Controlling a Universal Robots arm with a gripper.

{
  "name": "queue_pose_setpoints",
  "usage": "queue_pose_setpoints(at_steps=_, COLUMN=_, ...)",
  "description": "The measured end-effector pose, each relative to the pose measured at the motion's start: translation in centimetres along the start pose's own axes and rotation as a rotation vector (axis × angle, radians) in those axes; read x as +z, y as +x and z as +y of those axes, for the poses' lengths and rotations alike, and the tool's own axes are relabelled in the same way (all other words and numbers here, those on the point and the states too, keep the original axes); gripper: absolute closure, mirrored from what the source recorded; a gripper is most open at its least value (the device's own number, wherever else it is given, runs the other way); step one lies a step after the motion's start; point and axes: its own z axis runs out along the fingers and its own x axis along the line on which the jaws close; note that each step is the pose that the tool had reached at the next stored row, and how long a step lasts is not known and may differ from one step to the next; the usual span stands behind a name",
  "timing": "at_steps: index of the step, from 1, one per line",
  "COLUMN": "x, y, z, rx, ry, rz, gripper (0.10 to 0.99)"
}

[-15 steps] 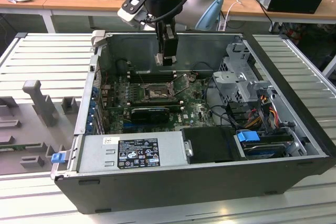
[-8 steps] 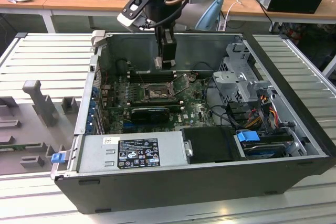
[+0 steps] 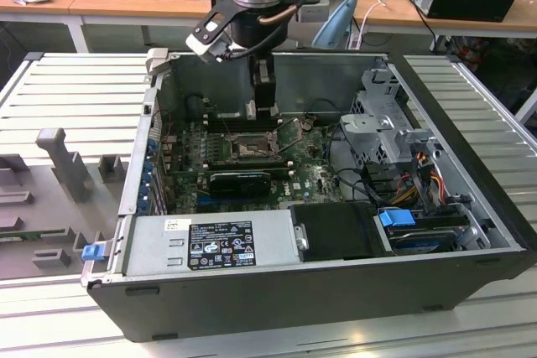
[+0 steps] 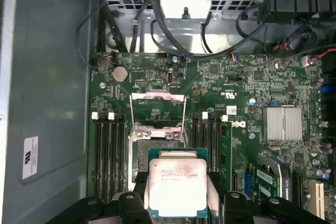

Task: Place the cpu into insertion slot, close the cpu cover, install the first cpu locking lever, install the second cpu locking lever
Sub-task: 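Place the cpu into insertion slot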

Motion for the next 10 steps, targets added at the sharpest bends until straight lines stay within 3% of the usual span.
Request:
queue_pose_setpoints(at_steps=2, x=0.54, y=0.00, z=-0.05, rx=0.013, ry=0.000, rz=-0.0009, gripper=0.557)
queue_pose_setpoints(at_steps=10, x=1.08, y=-0.01, z=-0.10, rx=0.019, ry=0.000, rz=-0.0008, gripper=0.557)
